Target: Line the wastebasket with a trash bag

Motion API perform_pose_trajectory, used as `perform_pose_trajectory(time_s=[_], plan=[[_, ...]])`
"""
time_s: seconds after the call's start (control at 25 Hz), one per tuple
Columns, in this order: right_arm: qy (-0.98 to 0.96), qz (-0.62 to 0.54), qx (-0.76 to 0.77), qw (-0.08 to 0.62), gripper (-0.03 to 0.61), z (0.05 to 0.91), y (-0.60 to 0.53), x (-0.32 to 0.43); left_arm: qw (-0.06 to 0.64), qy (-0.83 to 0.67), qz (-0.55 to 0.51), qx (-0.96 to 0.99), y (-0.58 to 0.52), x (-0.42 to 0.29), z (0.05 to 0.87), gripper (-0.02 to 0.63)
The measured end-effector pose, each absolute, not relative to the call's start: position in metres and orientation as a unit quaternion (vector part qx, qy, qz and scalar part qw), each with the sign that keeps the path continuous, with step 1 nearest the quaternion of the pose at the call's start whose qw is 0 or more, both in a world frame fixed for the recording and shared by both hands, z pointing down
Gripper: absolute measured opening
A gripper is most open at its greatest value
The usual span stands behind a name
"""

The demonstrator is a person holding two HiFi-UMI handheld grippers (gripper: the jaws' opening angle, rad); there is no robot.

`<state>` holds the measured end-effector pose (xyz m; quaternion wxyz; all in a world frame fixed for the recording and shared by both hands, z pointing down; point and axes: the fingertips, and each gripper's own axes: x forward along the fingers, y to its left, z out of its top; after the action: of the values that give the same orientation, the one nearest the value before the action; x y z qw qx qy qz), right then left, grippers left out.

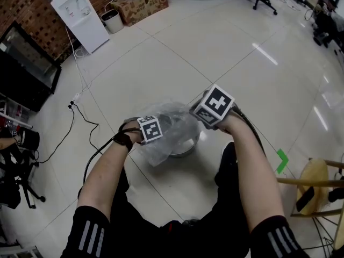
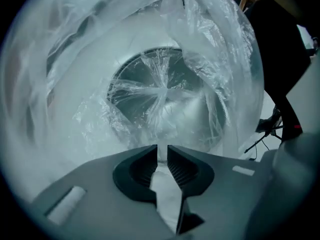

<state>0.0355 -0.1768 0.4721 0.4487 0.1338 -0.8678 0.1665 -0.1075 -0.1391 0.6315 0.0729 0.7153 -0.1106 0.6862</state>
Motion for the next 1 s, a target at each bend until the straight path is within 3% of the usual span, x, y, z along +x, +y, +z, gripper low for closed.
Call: perform_pose_trajectory(time_s=[0.4,1.0], plan=[[-0.851,0.166,0.118,0.485,0.009,0.488,-0.163,0.037,0.138,-0.071,0.668,0.728,-0.089,-0.114,0.605,0.057],[-0.846,0.177,0.137,0.484,0.009,0.498,-0.172,0.059,-0.004,-0.117,0.576,0.809,-0.142,-0.033,0.521,0.084]])
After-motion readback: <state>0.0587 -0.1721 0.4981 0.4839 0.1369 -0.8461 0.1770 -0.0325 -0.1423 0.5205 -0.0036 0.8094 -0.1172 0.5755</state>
